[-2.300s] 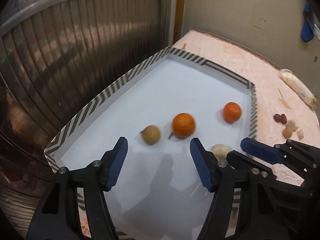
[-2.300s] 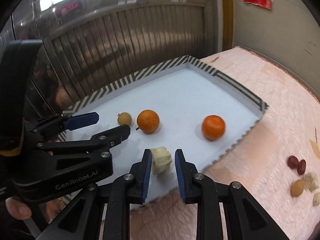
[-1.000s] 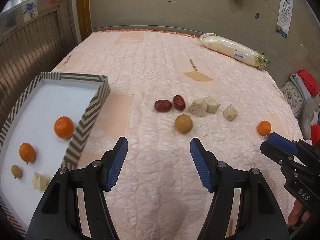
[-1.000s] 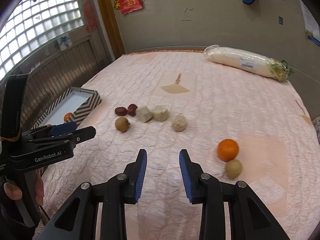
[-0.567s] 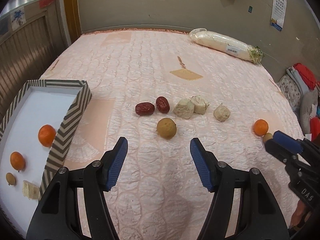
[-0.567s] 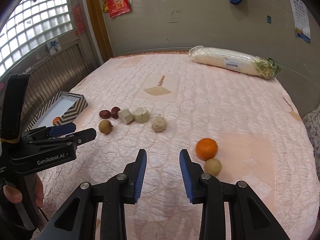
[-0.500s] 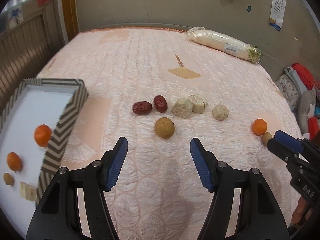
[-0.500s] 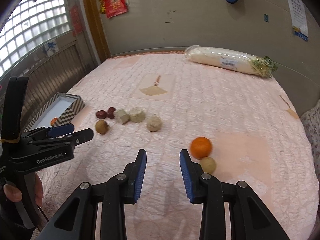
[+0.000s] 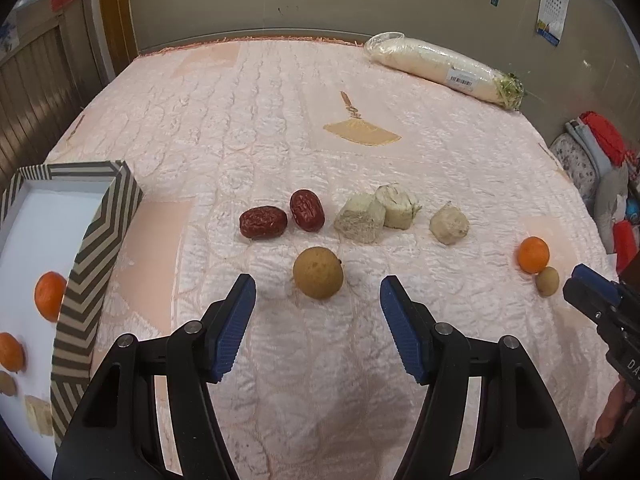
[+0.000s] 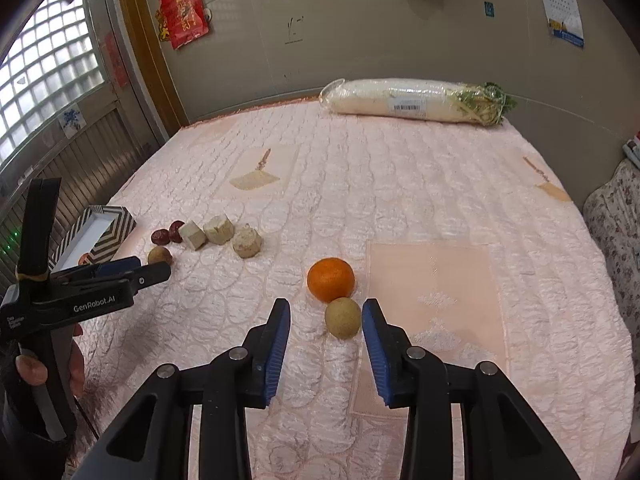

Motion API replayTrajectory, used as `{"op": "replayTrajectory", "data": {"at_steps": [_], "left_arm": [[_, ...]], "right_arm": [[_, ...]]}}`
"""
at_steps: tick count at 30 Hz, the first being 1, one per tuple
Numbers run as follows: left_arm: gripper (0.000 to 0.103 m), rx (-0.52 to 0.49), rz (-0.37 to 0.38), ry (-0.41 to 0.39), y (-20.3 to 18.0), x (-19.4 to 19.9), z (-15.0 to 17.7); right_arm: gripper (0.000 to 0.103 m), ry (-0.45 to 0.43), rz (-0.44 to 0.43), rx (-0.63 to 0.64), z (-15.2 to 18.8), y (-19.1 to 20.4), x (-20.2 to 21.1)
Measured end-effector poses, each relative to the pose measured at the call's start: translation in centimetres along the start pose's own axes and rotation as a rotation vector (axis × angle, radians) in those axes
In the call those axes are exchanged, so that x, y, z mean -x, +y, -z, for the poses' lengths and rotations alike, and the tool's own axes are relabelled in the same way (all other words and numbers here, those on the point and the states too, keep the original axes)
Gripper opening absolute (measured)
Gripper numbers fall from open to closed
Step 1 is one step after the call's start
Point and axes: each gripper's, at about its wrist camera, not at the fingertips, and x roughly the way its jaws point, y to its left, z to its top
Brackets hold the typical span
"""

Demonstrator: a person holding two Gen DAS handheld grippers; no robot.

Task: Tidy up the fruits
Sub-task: 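Move the left tool toward a brown round fruit while the right approaches an orange, then close the left tool on the brown fruit while the right closes on the orange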

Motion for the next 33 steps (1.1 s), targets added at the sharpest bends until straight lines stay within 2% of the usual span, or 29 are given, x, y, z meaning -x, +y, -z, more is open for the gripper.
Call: {"op": "replayTrajectory", "data": {"at_steps": [4, 8, 13, 14, 15, 17, 18, 20, 21, 23, 29, 31, 33], "left_arm": [[0.065, -0.001, -0.003, 0.002, 0.0, -0.3, -0.1], [0.065, -0.004, -0.010, -0.007, 0.0, -0.4, -0.2], [0.065, 0.006, -0.010, 0.001, 0.3, -1.0, -0.3], [0.065, 0.007, -0.010, -0.002, 0.4, -1.0, -0.3], [0.065, 0.011, -0.011, -0.008, 0.5, -0.9, -0.3], [0.065, 0.023, 0.001, -0.019, 0.8, -0.9, -0.4], [0.063, 0.026, 0.008, -0.019, 0.9, -0.9, -0.4], [0.045, 0.021, -0.009, -0.025, 1.0, -0.9, -0.3], [0.042, 0.015, -0.013, -0.024, 0.9, -0.9, -0.3], [0.028, 0.008, -0.009, -0.020, 0.8, -0.7, -0.2], [0.027, -0.008, -0.019, -0.033, 0.6, 0.6, 0.7], [0.022, -0.007, -0.015, -0.041, 0.8, 1.0, 0.9], [0.021, 0.003, -0.009, -0.042, 1.2, 1.3, 1.0]], "right_arm": [[0.036, 0.008, -0.024, -0.016, -0.3, -0.3, -1.4], [0.038, 0.020, 0.033, -0.001, -0.8, -0.5, -3.3], [0.038, 0.022, 0.017, 0.021, -1.5, -0.2, -4.8], [0.036, 0.017, 0.031, 0.037, -1.5, 0.1, -4.8], [0.030, 0.009, 0.032, 0.048, -1.5, 0.3, -4.6], [0.029, 0.007, 0.042, 0.063, -1.3, 0.6, -4.3], [0.029, 0.005, 0.043, 0.067, -1.2, 0.6, -4.2], [0.029, 0.002, 0.032, 0.055, -1.1, 0.3, -3.9], [0.029, -0.001, 0.020, 0.044, -1.1, 0.2, -3.7], [0.029, -0.008, -0.001, 0.029, -1.0, 0.0, -3.2], [0.029, -0.032, -0.048, 0.054, -0.6, 1.7, -1.9], [0.029, -0.039, -0.064, 0.072, -0.5, 2.6, -1.6], [0.029, -0.037, -0.070, 0.089, -0.4, 3.4, -1.5]]}}
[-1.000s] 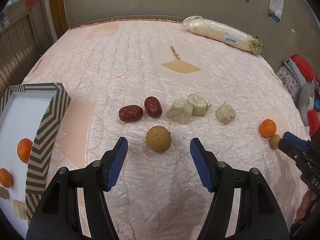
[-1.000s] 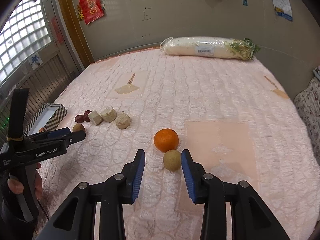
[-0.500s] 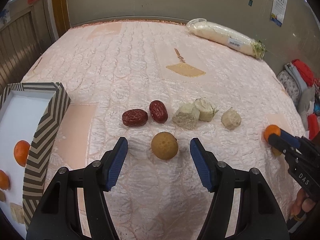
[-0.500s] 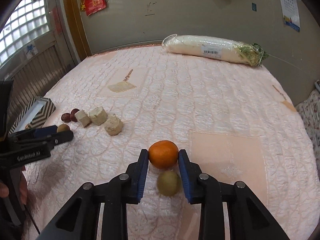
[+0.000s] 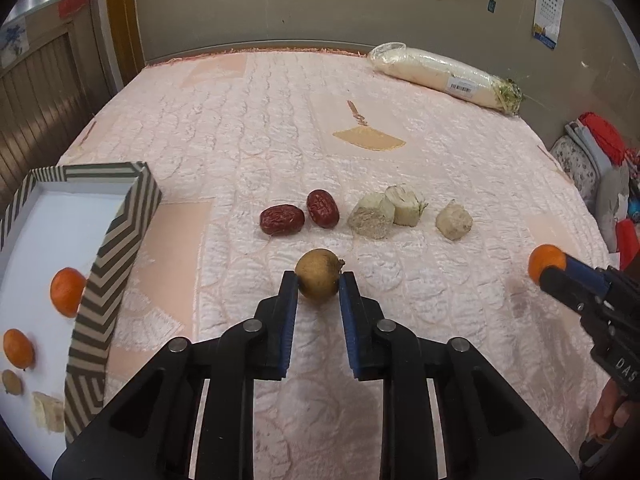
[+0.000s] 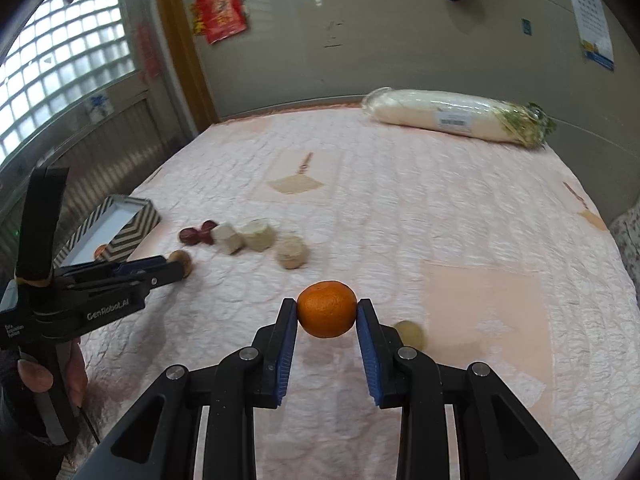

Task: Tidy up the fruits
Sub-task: 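Close the left tool on the brown fruit while the right closes on the orange, then carry the brown fruit and the orange toward the white tray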

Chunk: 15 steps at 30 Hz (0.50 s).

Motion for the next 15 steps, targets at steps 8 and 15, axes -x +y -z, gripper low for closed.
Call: {"op": "replayTrajectory", "data": {"at_steps": [8, 15], "left_arm": [[0.020, 0.014, 0.008, -0.001, 1.0, 1.1, 0.8], [0.015, 0.010, 0.008, -0.007, 1.3, 2.3, 1.4]], "right_arm": [[0.029, -0.004, -0.031, 0.016, 0.4, 1.6, 0.3], [0.029, 0.002, -0.057, 0.040, 0.6, 2.9, 0.4]]}}
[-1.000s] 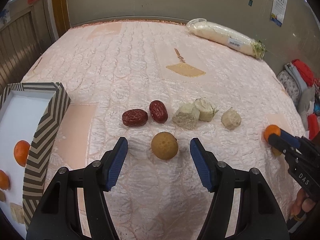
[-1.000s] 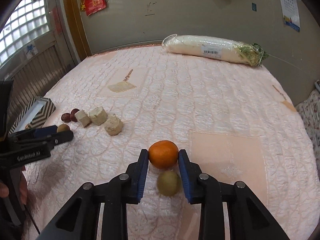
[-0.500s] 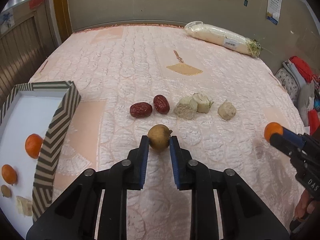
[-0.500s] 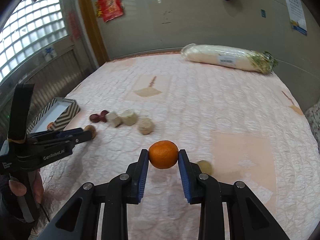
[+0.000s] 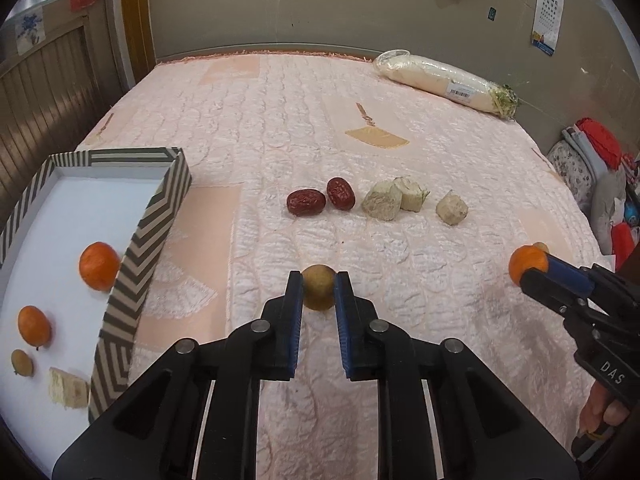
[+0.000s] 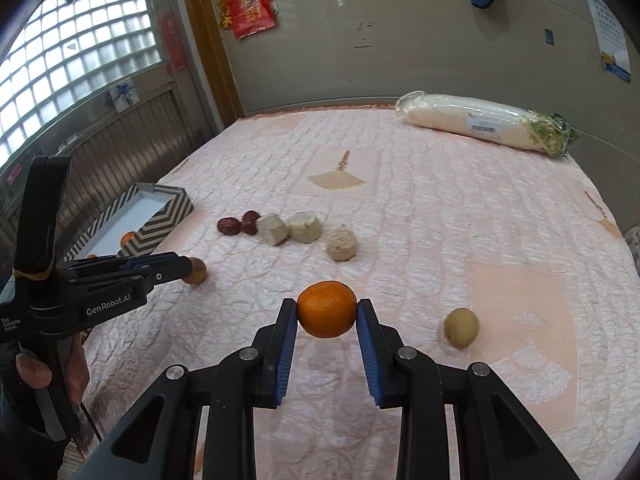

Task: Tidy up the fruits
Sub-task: 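Carry the brown fruit and the orange toward the white tray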

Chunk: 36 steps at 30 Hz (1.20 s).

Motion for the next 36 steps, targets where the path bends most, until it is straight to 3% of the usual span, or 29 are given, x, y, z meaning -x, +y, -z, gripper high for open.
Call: {"op": "replayTrajectory", "data": {"at_steps": [6, 10, 11, 16, 19, 26, 36], "left_arm": [[0.018, -0.033, 0.026, 0.010, -0.6, 0.0, 0.4], [0.055, -0.075, 0.014, 0.018, -1.2, -0.5, 0.8], [0.055, -0.076, 0.012, 0.020, -1.2, -0.7, 0.9], [0.055, -0.065, 0.016, 0.022, -0.8, -1.5, 0.6], [0.025, -0.071, 0.004, 0.035, -0.8, -1.9, 0.7], [0.025, -0.067, -0.031, 0.021, -0.4, -0.7, 1.1], [0.025, -0.018, -0.091, -0.039, 2.0, 3.3, 1.1]], "right_arm": [[0.029, 0.006, -0.005, 0.005, 0.2, 0.4, -0.2], [0.029, 0.015, -0.008, 0.001, 0.2, 0.2, -0.4], [0.029, 0.018, -0.010, 0.000, 0.2, 0.2, -0.5], [0.029, 0.025, -0.010, 0.002, 0.4, 0.3, -0.7], [0.029, 0.022, -0.010, 0.000, 0.4, 0.2, -0.7], [0.029, 0.014, -0.042, 0.006, 0.1, 1.2, -0.6], [0.029, -0.005, -0.107, 0.060, -1.2, 5.6, -0.9]]}}
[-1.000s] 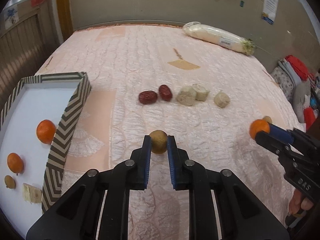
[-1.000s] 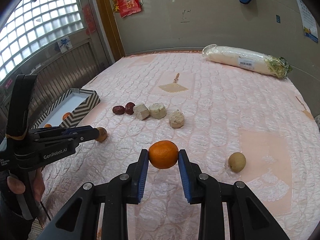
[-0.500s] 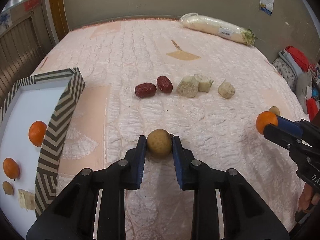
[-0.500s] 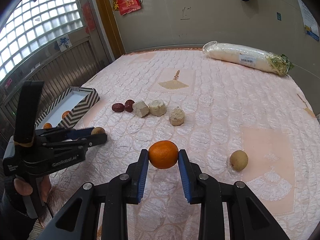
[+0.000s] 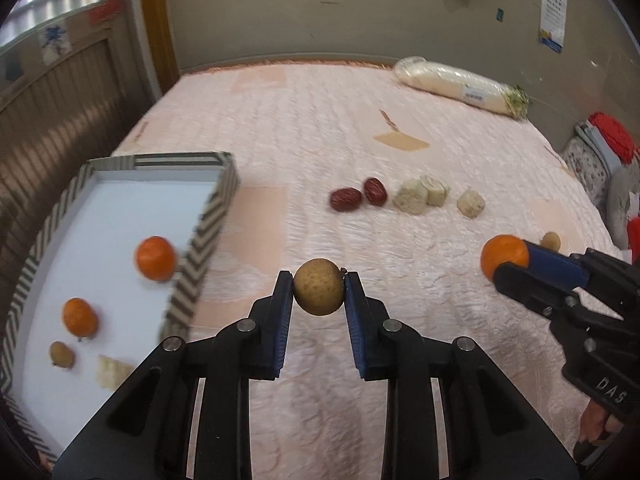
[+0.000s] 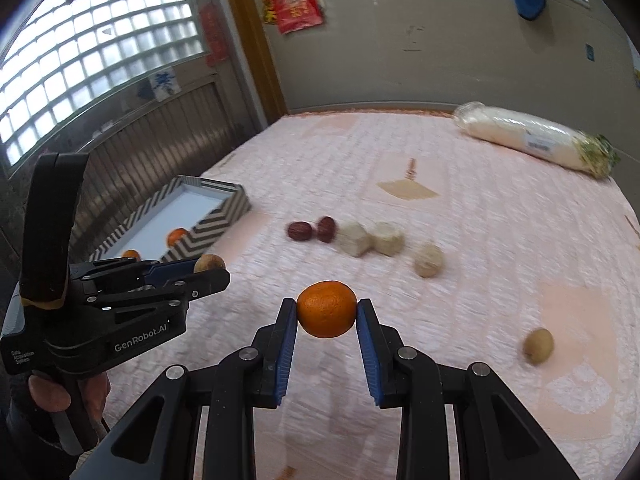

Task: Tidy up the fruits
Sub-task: 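Carry the brown fruit and the orange toward the white tray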

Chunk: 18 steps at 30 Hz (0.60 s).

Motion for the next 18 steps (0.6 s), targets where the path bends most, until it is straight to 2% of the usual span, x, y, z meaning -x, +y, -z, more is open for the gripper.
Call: {"op": "replayTrajectory", "data": {"at_steps": [18], "left_arm": [[0.025, 0.084, -0.122, -0.053, 5.8, 3.2, 0.5]], "right_arm": [[0.029, 0.011, -0.092, 0.133, -1.6, 7.6, -2.4]]}}
